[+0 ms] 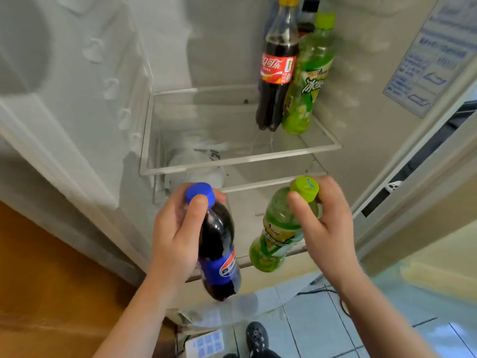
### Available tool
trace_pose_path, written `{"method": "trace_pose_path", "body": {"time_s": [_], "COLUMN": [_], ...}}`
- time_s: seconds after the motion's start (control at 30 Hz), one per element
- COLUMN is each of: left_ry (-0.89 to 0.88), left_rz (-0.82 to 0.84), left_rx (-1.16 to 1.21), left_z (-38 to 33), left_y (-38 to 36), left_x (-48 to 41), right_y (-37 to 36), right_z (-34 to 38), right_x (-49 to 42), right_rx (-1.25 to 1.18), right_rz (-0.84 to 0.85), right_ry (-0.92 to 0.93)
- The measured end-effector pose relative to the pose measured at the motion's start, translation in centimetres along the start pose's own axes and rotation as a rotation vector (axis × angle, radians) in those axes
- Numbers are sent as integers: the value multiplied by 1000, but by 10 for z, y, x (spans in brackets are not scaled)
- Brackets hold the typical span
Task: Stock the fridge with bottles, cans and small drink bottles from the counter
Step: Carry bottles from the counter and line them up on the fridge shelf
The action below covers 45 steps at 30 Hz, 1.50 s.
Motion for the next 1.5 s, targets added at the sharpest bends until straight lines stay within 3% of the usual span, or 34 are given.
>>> {"method": "trace_pose_path", "body": {"time_s": [0.27, 0.53, 0.63, 0.87, 1.03, 1.3, 1.5], "left_ry": [-250, -414, -443, -417, -414, -445, -313], "left_rz": [-24, -190, -269, -387, -461, -446, -345], "left_rx": [113, 157, 67, -137, -132, -151, -105], "left_z": [-77, -124, -128, -104, -92, -68, 1], "left_y": [-18, -14, -8, -1, 13, 10, 3], "left_x": [-67, -132, -157, -205, -228, -226, -199], "right_y": [22, 13, 0, -64, -97, -111, -137], "right_z": [33, 64, 77, 80, 68, 42, 5], "right_x": [-89, -160, -179, -215, -241, -255, -212], "right_rx": [-207, -284, -236, -143, -107, -286, -245], "right_rz": [-101, -131, -169, -91, -12, 6, 197], "right_ry": [115, 213, 277, 301, 277, 210, 152]}}
Point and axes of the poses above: each hand's wrist, its own x-axis away from the middle knuckle, its own y-axis out of the back of the hand, z = x × y, the point moved 9 cm from there along -x, towards the middle knuckle, and after that the axes turned 5 degrees about x, right-handed, at the moved point
